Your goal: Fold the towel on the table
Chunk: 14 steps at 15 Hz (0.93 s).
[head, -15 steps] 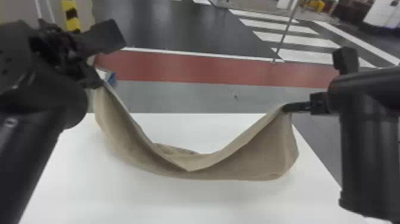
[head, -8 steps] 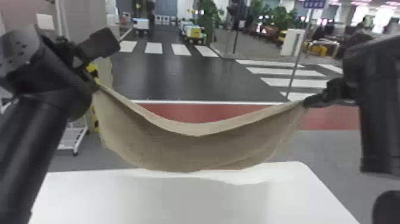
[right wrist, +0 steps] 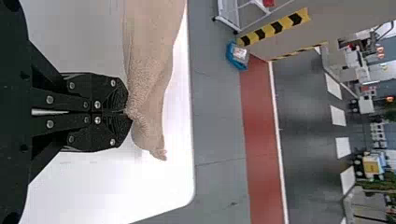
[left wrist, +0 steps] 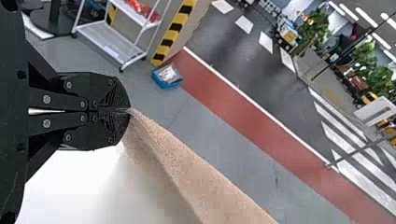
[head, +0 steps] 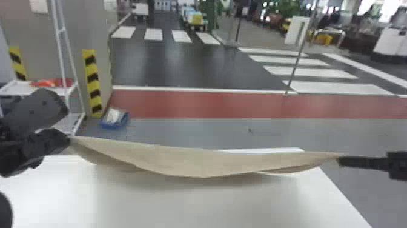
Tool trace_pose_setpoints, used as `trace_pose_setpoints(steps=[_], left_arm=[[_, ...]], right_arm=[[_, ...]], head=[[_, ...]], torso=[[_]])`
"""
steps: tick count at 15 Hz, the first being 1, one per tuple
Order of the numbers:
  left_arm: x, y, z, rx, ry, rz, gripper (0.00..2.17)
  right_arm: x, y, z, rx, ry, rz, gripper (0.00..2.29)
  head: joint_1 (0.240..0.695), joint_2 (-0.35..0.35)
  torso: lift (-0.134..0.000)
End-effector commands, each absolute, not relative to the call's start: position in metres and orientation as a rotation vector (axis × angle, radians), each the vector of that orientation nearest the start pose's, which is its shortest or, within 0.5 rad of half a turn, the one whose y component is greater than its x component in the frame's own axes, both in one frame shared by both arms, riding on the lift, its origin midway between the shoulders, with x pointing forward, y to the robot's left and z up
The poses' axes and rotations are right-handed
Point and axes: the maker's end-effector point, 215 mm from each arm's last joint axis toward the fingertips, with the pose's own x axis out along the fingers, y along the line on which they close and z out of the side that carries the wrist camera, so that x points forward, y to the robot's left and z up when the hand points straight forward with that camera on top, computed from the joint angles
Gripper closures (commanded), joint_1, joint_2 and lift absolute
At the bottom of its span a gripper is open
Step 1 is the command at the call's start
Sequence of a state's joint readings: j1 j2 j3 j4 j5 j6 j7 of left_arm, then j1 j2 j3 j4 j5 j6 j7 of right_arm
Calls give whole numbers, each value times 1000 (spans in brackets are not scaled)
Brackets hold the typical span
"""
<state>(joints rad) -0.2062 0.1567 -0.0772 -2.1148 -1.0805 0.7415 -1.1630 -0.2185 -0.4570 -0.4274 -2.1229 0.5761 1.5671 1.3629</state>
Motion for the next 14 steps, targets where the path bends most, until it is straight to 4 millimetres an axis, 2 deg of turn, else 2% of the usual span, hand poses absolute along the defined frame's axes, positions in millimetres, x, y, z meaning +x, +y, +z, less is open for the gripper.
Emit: trace_pose_setpoints(steps=[1, 2, 3, 5, 7, 9, 10, 12, 14], left_arm=[[488, 261, -278, 834, 514, -439, 1339], [458, 264, -308, 870, 559, -476, 1339], [439, 271, -330, 915, 589, -504, 1339], [405, 293, -377, 947, 707, -545, 1335], [391, 307, -391, 985, 754, -585, 1335], [393, 317, -393, 1007, 788, -607, 1335], [402, 315, -389, 1014, 788, -622, 1335], [429, 301, -370, 1034, 755, -662, 1335], [466, 290, -357, 1075, 742, -683, 1332]], right_arm=[[391, -476, -292, 214, 753, 116, 1241], [368, -477, -311, 192, 781, 139, 1241], [351, -476, -327, 186, 809, 149, 1241], [327, -474, -352, 156, 849, 177, 1241], [321, -480, -357, 166, 862, 162, 1241], [331, -486, -356, 169, 853, 150, 1241], [342, -488, -355, 175, 848, 145, 1241], [366, -496, -353, 188, 860, 109, 1241], [393, -502, -352, 207, 882, 79, 1241]], head=[[591, -223], [648, -236], [695, -248], [695, -275], [695, -283], [695, -281], [695, -279], [695, -269], [695, -272]], torso=[[-124], [-124], [-124], [-124], [-124], [-124], [-124], [-124], [-124]])
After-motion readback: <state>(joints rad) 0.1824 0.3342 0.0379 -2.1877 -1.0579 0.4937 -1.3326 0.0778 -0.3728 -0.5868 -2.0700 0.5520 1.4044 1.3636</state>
